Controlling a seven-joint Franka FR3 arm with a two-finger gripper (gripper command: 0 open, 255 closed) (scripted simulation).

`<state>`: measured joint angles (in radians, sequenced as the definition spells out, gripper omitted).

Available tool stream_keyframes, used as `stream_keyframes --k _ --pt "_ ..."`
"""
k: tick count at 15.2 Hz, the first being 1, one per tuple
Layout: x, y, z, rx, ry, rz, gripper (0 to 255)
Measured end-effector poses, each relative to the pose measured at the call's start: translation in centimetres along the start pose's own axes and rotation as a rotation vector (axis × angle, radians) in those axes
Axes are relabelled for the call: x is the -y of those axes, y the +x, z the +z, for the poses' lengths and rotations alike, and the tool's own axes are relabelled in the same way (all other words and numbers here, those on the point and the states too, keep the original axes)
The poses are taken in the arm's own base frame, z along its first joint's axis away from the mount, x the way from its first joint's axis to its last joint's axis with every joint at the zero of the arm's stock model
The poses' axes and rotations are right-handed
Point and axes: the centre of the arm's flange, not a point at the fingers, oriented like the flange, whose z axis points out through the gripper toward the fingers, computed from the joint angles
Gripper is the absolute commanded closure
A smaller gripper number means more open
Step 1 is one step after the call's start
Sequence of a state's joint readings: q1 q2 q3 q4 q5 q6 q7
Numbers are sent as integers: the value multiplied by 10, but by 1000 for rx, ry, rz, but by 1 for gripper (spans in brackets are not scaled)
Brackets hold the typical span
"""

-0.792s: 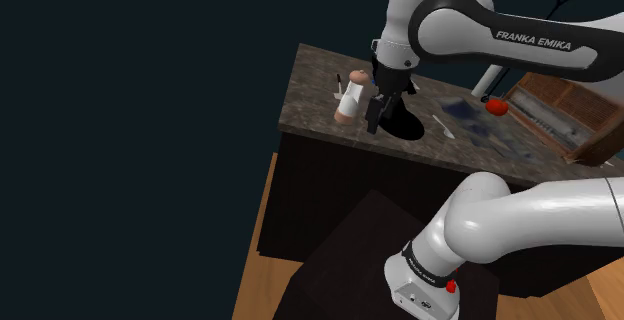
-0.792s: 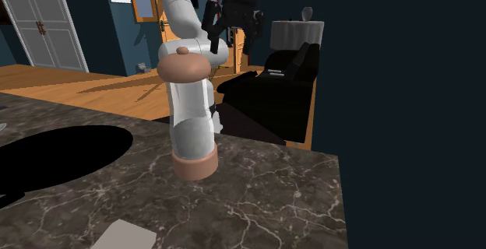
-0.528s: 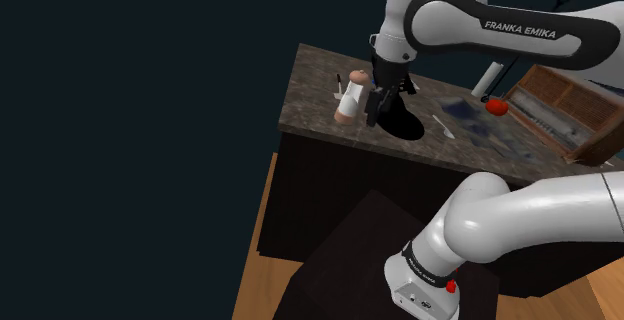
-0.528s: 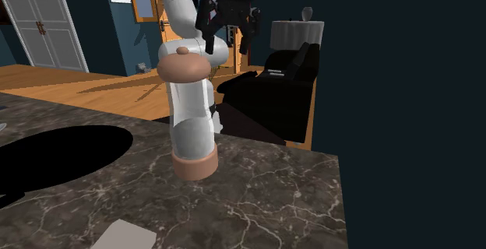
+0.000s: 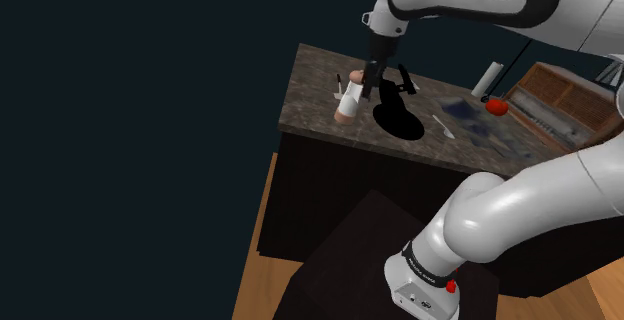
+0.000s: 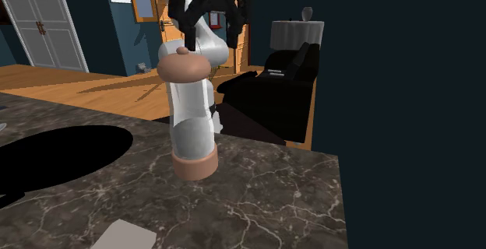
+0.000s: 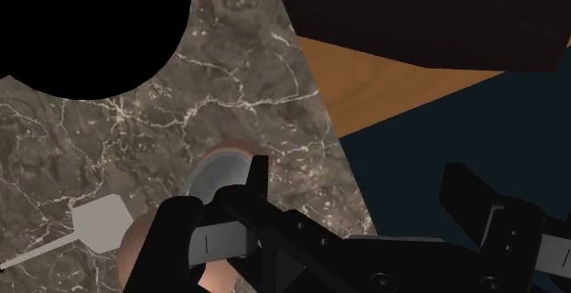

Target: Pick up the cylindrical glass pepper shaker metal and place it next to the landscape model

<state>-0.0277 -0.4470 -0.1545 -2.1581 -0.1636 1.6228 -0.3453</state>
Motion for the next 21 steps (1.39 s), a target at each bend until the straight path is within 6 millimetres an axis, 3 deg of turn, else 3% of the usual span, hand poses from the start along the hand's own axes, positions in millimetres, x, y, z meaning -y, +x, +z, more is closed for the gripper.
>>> stream_keyframes --k 9,17,21 --pt "-92 63 -30 -32 42 -137 0" --pt "-99 71 5 -34 45 -150 0" --pt "-99 71 8 -35 44 -150 0"
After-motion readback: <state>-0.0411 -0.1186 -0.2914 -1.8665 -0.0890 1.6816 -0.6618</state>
